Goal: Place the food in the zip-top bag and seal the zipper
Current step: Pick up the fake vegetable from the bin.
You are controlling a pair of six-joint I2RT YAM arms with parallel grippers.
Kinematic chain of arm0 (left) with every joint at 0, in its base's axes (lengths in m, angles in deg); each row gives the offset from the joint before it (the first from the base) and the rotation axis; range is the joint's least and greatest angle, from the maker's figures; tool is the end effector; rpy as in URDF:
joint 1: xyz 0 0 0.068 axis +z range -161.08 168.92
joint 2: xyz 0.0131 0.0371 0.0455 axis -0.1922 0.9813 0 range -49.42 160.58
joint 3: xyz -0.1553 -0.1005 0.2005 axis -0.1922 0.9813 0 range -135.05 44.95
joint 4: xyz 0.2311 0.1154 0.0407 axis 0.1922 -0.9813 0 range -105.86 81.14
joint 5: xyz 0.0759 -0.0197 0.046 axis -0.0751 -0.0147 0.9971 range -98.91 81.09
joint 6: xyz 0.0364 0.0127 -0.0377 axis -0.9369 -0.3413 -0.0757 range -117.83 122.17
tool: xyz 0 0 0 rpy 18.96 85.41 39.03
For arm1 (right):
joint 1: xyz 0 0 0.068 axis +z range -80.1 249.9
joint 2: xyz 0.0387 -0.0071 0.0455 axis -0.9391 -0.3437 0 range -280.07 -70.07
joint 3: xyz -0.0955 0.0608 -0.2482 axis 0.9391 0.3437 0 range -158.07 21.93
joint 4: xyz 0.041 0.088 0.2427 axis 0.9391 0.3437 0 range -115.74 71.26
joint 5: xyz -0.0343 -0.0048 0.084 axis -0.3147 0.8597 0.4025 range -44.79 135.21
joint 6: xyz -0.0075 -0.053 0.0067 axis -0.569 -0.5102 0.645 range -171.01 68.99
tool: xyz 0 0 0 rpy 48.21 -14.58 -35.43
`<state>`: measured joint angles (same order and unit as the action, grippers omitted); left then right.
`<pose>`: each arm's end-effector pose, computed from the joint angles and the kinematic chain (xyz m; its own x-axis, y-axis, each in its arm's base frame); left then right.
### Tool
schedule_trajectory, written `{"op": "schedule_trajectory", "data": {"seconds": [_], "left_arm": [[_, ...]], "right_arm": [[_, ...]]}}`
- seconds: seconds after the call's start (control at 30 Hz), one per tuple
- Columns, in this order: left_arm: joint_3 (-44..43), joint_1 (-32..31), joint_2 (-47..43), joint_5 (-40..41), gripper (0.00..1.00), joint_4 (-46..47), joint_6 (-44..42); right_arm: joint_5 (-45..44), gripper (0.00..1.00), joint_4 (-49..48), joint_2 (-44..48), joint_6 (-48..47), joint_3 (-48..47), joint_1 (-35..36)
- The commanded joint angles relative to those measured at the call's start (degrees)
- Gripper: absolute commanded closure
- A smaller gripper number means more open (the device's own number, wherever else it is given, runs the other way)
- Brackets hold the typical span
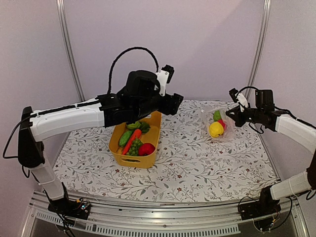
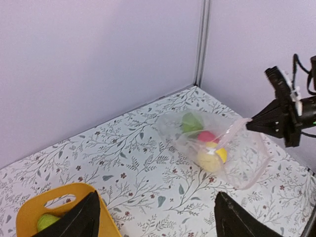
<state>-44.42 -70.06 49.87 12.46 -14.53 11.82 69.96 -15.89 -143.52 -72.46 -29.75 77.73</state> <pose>0.2263 -0.3511 0.3620 -0.2399 0.0962 -0.9660 0.5853 0.8082 -0.0648 0.2803 0.0536 0.2757 -0.3090 -0.3776 -0.8729 -0.6337 0.7661 -0.1071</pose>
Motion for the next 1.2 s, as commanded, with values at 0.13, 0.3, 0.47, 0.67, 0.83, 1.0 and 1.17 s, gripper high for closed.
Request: {"op": "schedule_trajectory", "data": {"seconds": [0.13, 0.3, 0.47, 0.67, 0.83, 1.0, 1.17], "left_arm": [[11.19, 14.31, -2.06, -0.37, 0.23, -16.7, 9.53], [11.44, 19.73, 2.31, -3.43, 0.28, -18.97, 10.67], [7.45, 22.91, 9.24, -7.31, 0.35, -21.63, 9.37], [1.56, 24.04, 16.89, -4.87, 0.31, -26.31, 9.72], [-1.76, 24.46, 20.97, -0.25, 0.21, -27.86, 12.1], [-4.52, 24.83, 23.78, 2.69, 0.19, -26.12, 12.14], [-8.07, 25.13, 27.08, 2.7, 0.21, -25.44, 11.19]], "right_arm": [[0.43, 1.0, 0.88, 0.21, 0.53, -0.7, -0.29], [0.39, 1.0, 0.97, -0.03, 0.36, -0.79, -0.33], [0.38, 1.0, 1.08, 0.07, 0.19, -0.7, -0.29], [0.69, 1.0, 1.21, -0.12, 0.01, -0.79, -0.36], [0.81, 1.0, 1.37, -0.03, 0.0, -0.77, -0.36], [0.82, 1.0, 1.49, -0.09, -0.08, -0.84, -0.31], [0.82, 1.0, 1.52, -0.37, -0.14, -0.87, -0.36]]}}
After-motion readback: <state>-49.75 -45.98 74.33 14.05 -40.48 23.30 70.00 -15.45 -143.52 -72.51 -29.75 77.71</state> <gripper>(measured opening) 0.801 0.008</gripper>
